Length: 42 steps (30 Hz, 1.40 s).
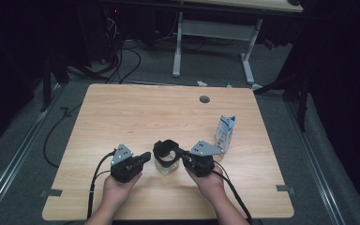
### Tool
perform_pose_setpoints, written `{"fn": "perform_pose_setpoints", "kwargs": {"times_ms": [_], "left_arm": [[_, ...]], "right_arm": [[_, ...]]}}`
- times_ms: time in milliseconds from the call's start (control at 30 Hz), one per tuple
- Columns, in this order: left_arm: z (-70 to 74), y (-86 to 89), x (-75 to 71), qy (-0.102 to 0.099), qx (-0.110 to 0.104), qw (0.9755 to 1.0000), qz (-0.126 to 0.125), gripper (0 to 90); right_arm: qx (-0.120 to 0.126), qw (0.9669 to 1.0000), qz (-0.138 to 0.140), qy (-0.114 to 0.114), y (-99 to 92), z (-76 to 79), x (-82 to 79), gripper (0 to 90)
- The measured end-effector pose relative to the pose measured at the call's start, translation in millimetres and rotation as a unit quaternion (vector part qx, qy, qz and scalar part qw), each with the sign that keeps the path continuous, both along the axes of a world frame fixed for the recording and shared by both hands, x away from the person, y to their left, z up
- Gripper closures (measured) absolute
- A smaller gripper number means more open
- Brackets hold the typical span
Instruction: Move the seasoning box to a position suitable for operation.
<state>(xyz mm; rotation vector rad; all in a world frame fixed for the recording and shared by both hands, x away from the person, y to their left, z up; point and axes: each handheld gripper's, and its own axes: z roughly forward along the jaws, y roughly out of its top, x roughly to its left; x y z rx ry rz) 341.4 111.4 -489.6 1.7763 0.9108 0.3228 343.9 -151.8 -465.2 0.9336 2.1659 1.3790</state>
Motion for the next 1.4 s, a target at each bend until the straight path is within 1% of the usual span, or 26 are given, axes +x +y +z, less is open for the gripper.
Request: {"fn": "perform_pose_setpoints", "kwargs": {"times_ms": [67,167,200,333,400,533,633,733,933,1200,1267,1400], "left_arm": [[2.1,-4.6,-2.7,-0.003,0.001,1.0,-0.008,87.4],[5.0,-9.8,-5.2,-0.006,-0.001,0.9998,-0.017,87.3],[5.6,-11.0,-5.7,-0.009,0.0,0.9998,-0.016,87.3],[5.5,-17.4,-5.6,-0.004,-0.002,0.9997,-0.025,87.2],[6.5,-21.0,-6.8,-0.008,-0.001,0.9995,-0.029,87.2],[8.1,-27.0,-7.6,-0.016,-0.003,0.9994,-0.032,87.1],[8.0,-28.6,-5.7,-0.015,-0.008,0.9994,-0.032,87.1],[8.0,-29.4,-4.7,-0.015,-0.01,0.9994,-0.03,87.2],[9.5,-32.0,-4.7,-0.018,-0.011,0.9993,-0.03,87.7],[16.0,-36.1,-3.7,-0.028,-0.015,0.9991,-0.029,87.7],[17.3,-36.7,-2.9,-0.03,-0.017,0.9991,-0.027,87.7],[18.8,-33.5,1.0,-0.03,-0.027,0.9991,-0.015,87.7]], "right_arm": [[0.002,1.0,0.001,-0.004,1.0,3.0,0.8,89.9],[0.004,1.0,0.001,-0.003,1.6,4.6,1.5,89.9],[0.007,1.0,0.0,-0.003,2.0,5.0,1.9,89.9],[0.01,0.9999,0.001,-0.004,2.8,7.0,4.0,89.9],[0.012,0.9999,0.002,-0.005,3.3,7.9,4.9,89.9],[0.018,0.9998,0.002,-0.003,3.8,9.2,6.7,89.9],[0.019,0.9998,0.002,-0.003,3.5,9.3,6.7,89.9],[0.021,0.9998,-0.001,0.001,1.5,6.4,5.5,89.9],[0.021,0.9997,-0.004,0.008,-3.9,-6.1,-1.0,89.9],[0.017,0.9998,-0.005,0.011,-2.7,-15.9,-6.3,89.8],[0.014,0.9998,-0.004,0.014,-1.9,-17.7,-5.5,89.9],[0.018,0.9998,-0.003,0.009,-2.3,-20.2,-5.8,90.0]]}}
